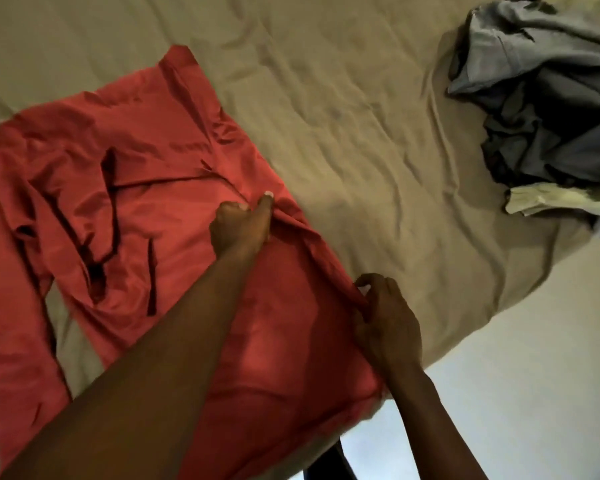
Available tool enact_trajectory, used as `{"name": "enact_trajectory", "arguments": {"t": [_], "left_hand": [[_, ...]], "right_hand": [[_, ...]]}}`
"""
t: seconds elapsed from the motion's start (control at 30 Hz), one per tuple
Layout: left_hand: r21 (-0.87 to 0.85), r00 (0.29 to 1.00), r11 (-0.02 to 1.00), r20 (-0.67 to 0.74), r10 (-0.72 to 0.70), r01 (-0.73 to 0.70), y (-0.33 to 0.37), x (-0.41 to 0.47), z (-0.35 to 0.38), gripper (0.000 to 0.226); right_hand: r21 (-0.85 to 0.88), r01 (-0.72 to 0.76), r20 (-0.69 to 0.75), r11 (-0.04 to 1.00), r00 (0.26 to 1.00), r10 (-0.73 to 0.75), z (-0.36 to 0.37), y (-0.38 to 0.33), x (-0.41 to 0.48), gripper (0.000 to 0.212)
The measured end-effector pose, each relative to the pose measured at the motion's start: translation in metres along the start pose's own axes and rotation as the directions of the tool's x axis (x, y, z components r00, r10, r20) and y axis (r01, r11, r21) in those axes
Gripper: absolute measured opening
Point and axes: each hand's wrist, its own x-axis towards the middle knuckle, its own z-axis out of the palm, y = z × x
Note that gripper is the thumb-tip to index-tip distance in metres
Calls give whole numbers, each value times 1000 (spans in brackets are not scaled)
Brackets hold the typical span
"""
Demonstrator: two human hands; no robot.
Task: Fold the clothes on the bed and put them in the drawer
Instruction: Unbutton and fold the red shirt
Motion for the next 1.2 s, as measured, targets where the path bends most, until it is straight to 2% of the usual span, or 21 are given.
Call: {"name": "enact_trajectory", "arguments": {"t": [0.07, 0.17, 0.27, 0.33, 0.37, 0.4, 0.47, 0.5, 0.6, 0.67, 0.73, 0.8, 0.87, 0.9, 0.93, 0.97, 1.0, 1.07, 1.1, 1.17, 1.2], "left_hand": [[-20, 1000, 1000, 10, -8, 8, -12, 22, 18, 68], [-16, 996, 1000, -89, -7, 6, 7, 2, 9, 46], [-49, 965, 998, -258, -38, 27, 14, -35, -17, 27], [-56, 935, 997, -349, -67, 51, -4, -34, -31, 25], [-45, 930, 998, -364, -53, 40, -13, -33, -37, 24], [-19, 936, 1000, -352, -24, 19, -23, -29, -40, 23], [35, 954, 998, -294, 51, -42, -38, -27, -42, 35], [71, 964, 994, -249, 99, -84, -41, -29, -42, 40], [196, 962, 957, -133, 240, -212, -48, -34, -48, 34], [182, 959, 961, -155, 237, -208, -54, -33, -55, 27], [166, 956, 965, -181, 230, -201, -61, -35, -61, 27], [163, 970, 968, -119, 211, -190, -69, -38, -63, 29], [147, 982, 972, -11, 187, -183, -75, -38, -68, 38], [131, 983, 974, 39, 179, -183, -79, -36, -70, 42], [118, 981, 975, 77, 180, -189, -81, -35, -72, 44], [114, 978, 974, 102, 183, -194, -84, -34, -76, 46], [145, 973, 967, 126, 193, -210, -84, -35, -78, 47], [236, 955, 932, 179, 235, -273, -81, -40, -81, 51], [283, 946, 909, 198, 258, -307, -81, -42, -82, 54], [353, 930, 862, 189, 316, -365, -77, -47, -85, 56], [376, 921, 841, 160, 356, -390, -74, -47, -86, 53]], "right_hand": [[46, 0, 23, 999, 1000, -1, -1, 4, -12, 55], [-41, 144, 140, 989, 981, -137, -1, -10, -24, 60], [-145, 370, 386, 918, 875, -292, 8, -32, -43, 65], [-44, 387, 529, 921, 791, -307, 18, -38, -54, 62], [-3, 363, 521, 932, 796, -308, 24, -39, -56, 56], [2, 340, 456, 940, 837, -304, 29, -38, -57, 51], [-50, 324, 273, 945, 914, -299, 40, -32, -53, 44], [-103, 332, 217, 938, 928, -304, 44, -28, -50, 46], [-313, 412, 212, 856, 909, -360, 57, -13, -49, 61], [-353, 470, 189, 809, 883, -430, 56, -11, -49, 57], [-325, 599, 191, 731, 799, -570, 54, -11, -50, 52], [-208, 785, 296, 584, 619, -727, 55, -13, -54, 55], [-70, 910, 463, 408, 392, -795, 55, -17, -58, 57], [-12, 933, 515, 359, 314, -798, 56, -19, -60, 56], [50, 931, 528, 362, 283, -801, 57, -19, -62, 55], [101, 908, 509, 407, 304, -805, 57, -23, -63, 53], [127, 874, 464, 470, 366, -807, 57, -26, -60, 49], [60, 841, 378, 538, 480, -792, 60, -34, -47, 34], [14, 846, 368, 534, 492, -789, 62, -38, -38, 29], [28, 859, 398, 512, 460, -794, 65, -51, -21, 22], [68, 828, 400, 556, 488, -776, 63, -58, -11, 23]]}}
